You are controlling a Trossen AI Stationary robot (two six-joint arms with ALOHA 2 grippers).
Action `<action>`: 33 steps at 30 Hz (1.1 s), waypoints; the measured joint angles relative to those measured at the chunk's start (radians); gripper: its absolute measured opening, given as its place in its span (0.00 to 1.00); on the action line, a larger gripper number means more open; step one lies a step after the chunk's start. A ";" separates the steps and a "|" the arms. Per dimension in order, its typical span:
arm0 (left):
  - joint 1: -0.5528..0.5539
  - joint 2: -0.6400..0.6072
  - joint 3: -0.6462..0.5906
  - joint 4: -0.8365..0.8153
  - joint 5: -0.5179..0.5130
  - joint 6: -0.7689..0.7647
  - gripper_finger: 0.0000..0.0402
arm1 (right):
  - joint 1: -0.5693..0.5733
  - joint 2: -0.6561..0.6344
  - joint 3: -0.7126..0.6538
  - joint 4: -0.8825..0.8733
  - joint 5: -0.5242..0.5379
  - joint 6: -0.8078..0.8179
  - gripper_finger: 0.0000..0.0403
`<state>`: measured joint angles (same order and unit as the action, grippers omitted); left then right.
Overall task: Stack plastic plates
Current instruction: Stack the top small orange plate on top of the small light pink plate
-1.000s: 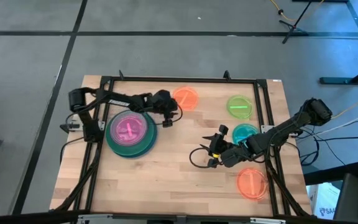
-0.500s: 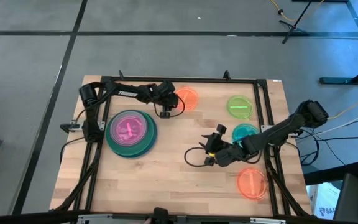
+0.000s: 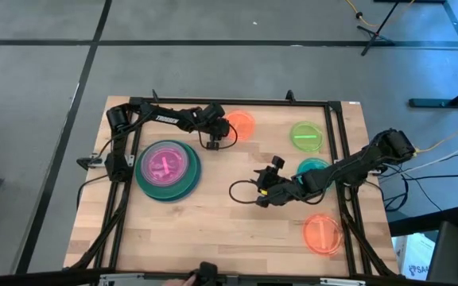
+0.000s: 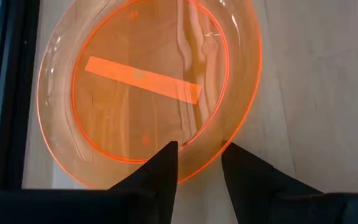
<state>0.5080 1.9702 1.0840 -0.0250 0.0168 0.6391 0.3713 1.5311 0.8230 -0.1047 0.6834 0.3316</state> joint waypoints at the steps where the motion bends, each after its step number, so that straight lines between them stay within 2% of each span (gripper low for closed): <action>1: -0.003 0.000 0.000 0.001 -0.001 0.002 0.30 | 0.001 0.000 0.000 0.000 -0.002 0.000 0.37; 10: -0.002 -0.001 0.000 -0.031 0.000 0.063 0.28 | 0.001 0.000 0.000 0.002 -0.003 0.000 0.37; 21: -0.015 -0.001 -0.002 -0.029 -0.005 0.065 0.02 | 0.001 0.000 0.000 0.007 -0.021 0.001 0.37; 24: -0.027 -0.001 -0.002 -0.026 -0.027 0.065 0.02 | 0.001 0.000 0.000 0.007 -0.021 0.000 0.37; 29: -0.064 -0.001 -0.002 -0.027 -0.141 0.104 0.01 | 0.001 0.000 0.000 0.006 -0.021 0.000 0.37; 33: -0.079 -0.006 -0.002 -0.029 -0.145 0.105 0.01 | 0.001 0.000 0.000 0.006 -0.021 0.000 0.37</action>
<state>0.4291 1.9640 1.0821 -0.0536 -0.1280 0.7437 0.3725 1.5311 0.8230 -0.0982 0.6625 0.3317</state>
